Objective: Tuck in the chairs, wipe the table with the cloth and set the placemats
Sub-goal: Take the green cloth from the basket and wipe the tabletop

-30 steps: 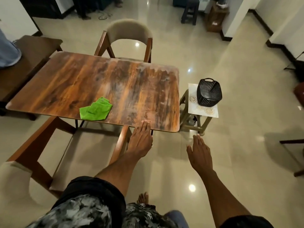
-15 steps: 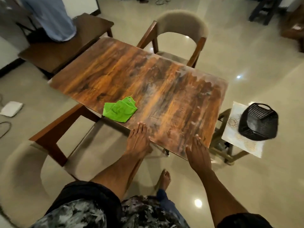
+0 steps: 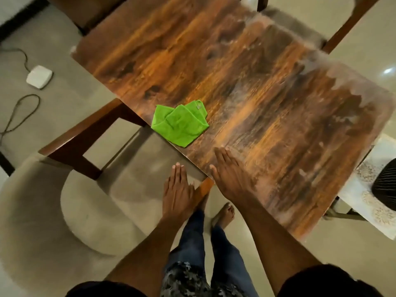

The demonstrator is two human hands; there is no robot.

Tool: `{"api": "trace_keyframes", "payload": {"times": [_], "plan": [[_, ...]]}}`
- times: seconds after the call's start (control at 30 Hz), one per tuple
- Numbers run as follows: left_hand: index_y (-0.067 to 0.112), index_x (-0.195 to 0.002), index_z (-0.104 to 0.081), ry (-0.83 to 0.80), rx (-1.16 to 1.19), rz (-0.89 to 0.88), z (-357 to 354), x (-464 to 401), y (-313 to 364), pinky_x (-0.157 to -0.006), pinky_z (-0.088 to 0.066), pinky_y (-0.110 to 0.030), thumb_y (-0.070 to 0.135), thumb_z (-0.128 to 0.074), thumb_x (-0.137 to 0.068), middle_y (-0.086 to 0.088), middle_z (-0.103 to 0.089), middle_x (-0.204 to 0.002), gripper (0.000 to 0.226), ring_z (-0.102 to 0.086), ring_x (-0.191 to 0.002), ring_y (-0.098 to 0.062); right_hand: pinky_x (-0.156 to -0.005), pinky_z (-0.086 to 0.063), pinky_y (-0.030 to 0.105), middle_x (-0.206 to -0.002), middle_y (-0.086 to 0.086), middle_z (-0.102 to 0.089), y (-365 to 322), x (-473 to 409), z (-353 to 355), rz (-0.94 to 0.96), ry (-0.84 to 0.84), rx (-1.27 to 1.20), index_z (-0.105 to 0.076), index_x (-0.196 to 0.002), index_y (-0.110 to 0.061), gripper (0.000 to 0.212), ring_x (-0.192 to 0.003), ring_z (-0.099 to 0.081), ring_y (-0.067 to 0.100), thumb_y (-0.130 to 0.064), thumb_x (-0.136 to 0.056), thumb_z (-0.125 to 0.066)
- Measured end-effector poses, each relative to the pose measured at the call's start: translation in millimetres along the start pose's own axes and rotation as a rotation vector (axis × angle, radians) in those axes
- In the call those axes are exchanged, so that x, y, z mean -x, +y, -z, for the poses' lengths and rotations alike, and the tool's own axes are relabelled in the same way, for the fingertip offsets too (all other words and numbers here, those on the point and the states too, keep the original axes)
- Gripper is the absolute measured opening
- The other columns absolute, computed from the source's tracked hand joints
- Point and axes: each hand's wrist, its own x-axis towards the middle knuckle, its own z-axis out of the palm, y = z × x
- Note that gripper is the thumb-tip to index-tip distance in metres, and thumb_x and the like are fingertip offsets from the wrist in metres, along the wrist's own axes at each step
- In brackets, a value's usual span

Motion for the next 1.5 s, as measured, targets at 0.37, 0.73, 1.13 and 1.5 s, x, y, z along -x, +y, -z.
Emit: {"api": "trace_keyframes", "payload": {"times": [0.37,0.73,1.13,1.5], "plan": [[0.005,-0.168,-0.025,-0.07,0.097,0.141,-67,-36,13,-0.128,-0.03,-0.041,0.039,-0.014,-0.109,-0.018,-0.027,-0.174,0.069,-0.025,-0.163,-0.029,-0.13,-0.017,0.053,-0.178,0.014,-0.009,-82,-185,-74,0.094,0.272,0.019,-0.025,-0.168,-0.022,0.067,-0.165,-0.007,0.034,-0.053,-0.11,-0.036],[0.006,-0.162,-0.039,0.664,0.573,0.337,-24,-94,-45,-0.128,-0.033,-0.045,0.024,-0.035,-0.114,-0.014,-0.044,-0.167,0.052,-0.039,-0.156,-0.02,-0.126,-0.009,0.064,-0.175,0.026,-0.007,-128,-232,-98,-0.207,0.369,0.152,-0.026,-0.165,-0.015,0.071,-0.162,-0.006,0.046,-0.057,-0.108,-0.03],[0.005,-0.163,-0.039,0.579,0.397,-0.226,21,-211,-16,-0.129,-0.027,-0.054,0.015,-0.042,-0.113,-0.012,-0.037,-0.171,0.051,-0.031,-0.161,-0.022,-0.132,-0.007,0.051,-0.178,0.008,0.008,-52,-139,-100,-0.301,0.345,0.105,0.002,-0.17,-0.011,0.082,-0.165,0.009,0.026,-0.058,-0.11,-0.029],[0.009,-0.164,-0.038,0.563,0.343,-0.28,18,-247,-5,-0.127,-0.017,-0.027,0.021,-0.037,-0.112,-0.009,-0.036,-0.172,0.053,-0.032,-0.161,-0.021,-0.131,-0.01,0.051,-0.177,0.013,-0.015,75,-287,-2,-0.573,0.617,0.157,-0.018,-0.169,-0.009,0.077,-0.165,-0.011,0.028,-0.056,-0.107,-0.017]]}}
